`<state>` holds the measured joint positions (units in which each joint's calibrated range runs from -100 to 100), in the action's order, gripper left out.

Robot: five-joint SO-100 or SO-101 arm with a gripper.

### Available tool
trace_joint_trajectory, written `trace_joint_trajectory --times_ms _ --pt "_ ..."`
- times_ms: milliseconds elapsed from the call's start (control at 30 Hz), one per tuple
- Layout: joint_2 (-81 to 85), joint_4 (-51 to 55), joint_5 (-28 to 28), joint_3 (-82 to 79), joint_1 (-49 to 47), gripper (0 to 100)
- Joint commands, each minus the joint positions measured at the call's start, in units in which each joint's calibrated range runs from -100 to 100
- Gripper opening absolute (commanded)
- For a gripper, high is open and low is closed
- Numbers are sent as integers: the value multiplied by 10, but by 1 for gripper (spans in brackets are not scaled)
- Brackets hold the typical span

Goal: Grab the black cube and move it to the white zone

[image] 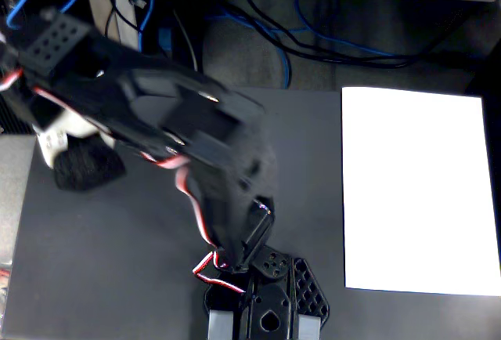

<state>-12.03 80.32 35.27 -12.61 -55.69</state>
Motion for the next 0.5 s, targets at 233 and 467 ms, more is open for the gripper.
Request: trace_joint_trajectory --times_ms 233,467 --pt "430 180 -69 59 134 2" --pt "638 191 -68 51 454 2"
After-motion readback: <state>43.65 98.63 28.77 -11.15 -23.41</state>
